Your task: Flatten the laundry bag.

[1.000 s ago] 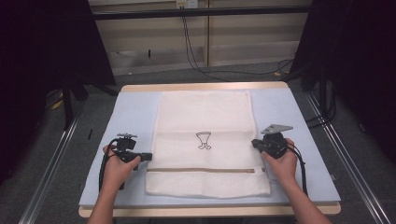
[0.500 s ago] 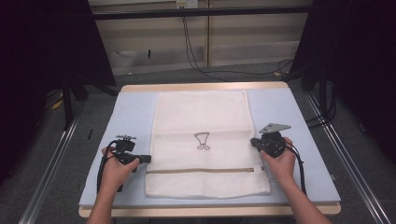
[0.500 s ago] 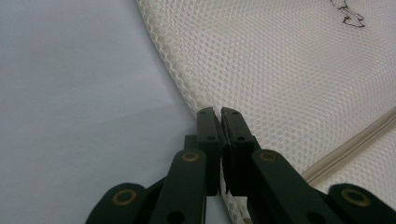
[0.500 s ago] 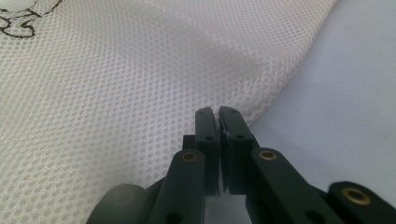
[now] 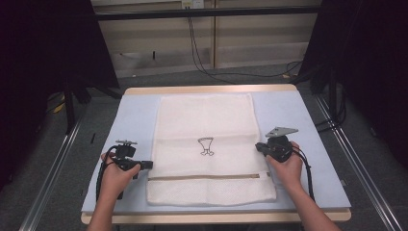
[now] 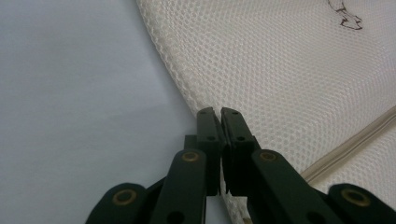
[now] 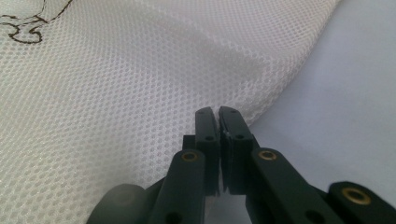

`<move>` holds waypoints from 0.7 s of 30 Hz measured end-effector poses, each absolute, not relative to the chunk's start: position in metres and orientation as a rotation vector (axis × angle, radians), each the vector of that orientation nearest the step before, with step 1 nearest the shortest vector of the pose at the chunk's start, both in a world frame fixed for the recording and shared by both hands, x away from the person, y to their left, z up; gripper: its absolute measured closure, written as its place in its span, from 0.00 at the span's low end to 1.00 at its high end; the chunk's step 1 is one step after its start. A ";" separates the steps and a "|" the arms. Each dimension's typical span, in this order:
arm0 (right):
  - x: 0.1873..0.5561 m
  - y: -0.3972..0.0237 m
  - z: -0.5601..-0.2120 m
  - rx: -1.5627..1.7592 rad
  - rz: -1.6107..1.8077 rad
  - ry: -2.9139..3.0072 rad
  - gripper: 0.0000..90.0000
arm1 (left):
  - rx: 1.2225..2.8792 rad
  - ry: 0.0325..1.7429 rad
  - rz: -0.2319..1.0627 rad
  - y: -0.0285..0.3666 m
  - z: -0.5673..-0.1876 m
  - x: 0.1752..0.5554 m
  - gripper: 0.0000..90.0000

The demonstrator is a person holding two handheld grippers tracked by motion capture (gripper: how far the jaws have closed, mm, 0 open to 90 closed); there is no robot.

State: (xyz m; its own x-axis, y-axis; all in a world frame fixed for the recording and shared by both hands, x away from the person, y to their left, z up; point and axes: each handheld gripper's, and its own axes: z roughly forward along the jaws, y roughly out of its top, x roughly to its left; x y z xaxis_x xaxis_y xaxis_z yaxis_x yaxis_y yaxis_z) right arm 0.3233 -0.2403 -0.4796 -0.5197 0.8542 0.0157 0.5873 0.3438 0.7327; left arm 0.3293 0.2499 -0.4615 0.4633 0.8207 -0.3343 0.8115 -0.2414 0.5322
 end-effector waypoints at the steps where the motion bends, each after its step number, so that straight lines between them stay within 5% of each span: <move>1: 0.323 -0.239 -0.479 1.272 0.986 2.247 0.96 | 2.066 1.349 0.013 0.252 -0.460 0.329 0.97; 21: 0.319 -0.228 -0.477 1.250 1.021 2.285 0.96 | 2.057 1.385 0.030 0.267 -0.458 0.323 0.97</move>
State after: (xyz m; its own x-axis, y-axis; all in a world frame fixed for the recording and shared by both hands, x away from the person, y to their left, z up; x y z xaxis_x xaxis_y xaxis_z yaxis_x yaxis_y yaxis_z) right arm 0.3187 -0.2277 -0.4769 -0.5536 0.8318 0.0412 0.5858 0.3538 0.7291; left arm 0.3225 0.2673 -0.4580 0.4419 0.8361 -0.3250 0.8211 -0.2311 0.5220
